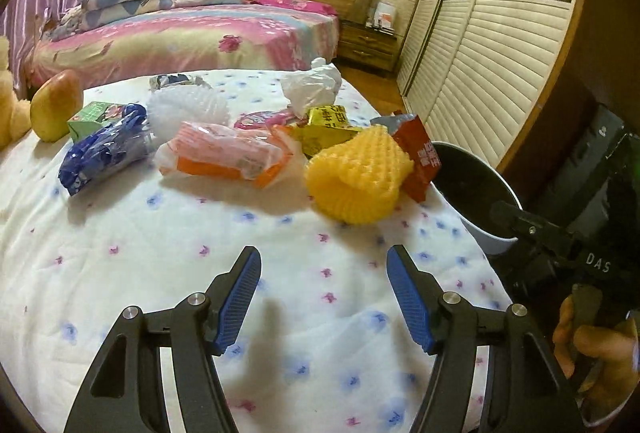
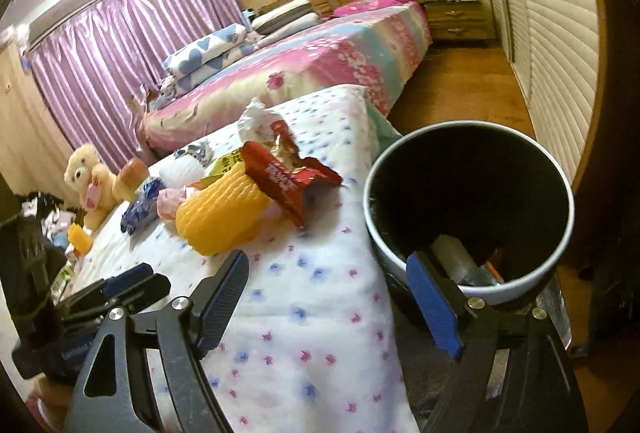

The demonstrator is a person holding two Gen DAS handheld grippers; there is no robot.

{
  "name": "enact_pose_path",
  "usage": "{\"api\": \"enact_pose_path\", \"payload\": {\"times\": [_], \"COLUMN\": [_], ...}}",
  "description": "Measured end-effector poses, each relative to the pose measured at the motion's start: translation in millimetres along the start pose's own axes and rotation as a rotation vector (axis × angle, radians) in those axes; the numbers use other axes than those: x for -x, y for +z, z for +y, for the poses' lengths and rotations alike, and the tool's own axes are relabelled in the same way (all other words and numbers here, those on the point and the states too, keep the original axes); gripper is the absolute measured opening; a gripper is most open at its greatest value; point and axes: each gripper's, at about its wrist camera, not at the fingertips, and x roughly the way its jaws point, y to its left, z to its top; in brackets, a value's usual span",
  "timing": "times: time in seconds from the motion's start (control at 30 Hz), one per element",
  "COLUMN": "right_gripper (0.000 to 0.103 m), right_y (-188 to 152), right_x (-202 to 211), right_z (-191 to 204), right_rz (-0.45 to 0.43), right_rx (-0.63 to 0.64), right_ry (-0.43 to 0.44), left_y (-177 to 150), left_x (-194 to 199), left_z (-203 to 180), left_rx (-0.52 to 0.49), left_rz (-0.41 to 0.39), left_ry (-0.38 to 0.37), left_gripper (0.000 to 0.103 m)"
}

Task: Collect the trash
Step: 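Move the left tool to the yellow foam net and grasp it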

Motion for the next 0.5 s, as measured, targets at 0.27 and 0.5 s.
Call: {"api": "enact_pose_path", "payload": {"times": [0.27,0.5], "right_gripper": [0.082,0.082], "right_y": [8,13], "right_x": [-13,-17], "right_z": [-9,-15], "right_rz": [0.004,0.006], "right_rx": [0.014,0.009], "right_ry": [-0.014,-0.003], "left_y": [12,36], "left_x": [-5,-36], "left_z": [-11,-12], "left_rx": [0.015,0.028], "left_rz": [0.010,0.020], "left_ry": [-0.060,-0.093], "left_gripper": [0.064,0.047]}}
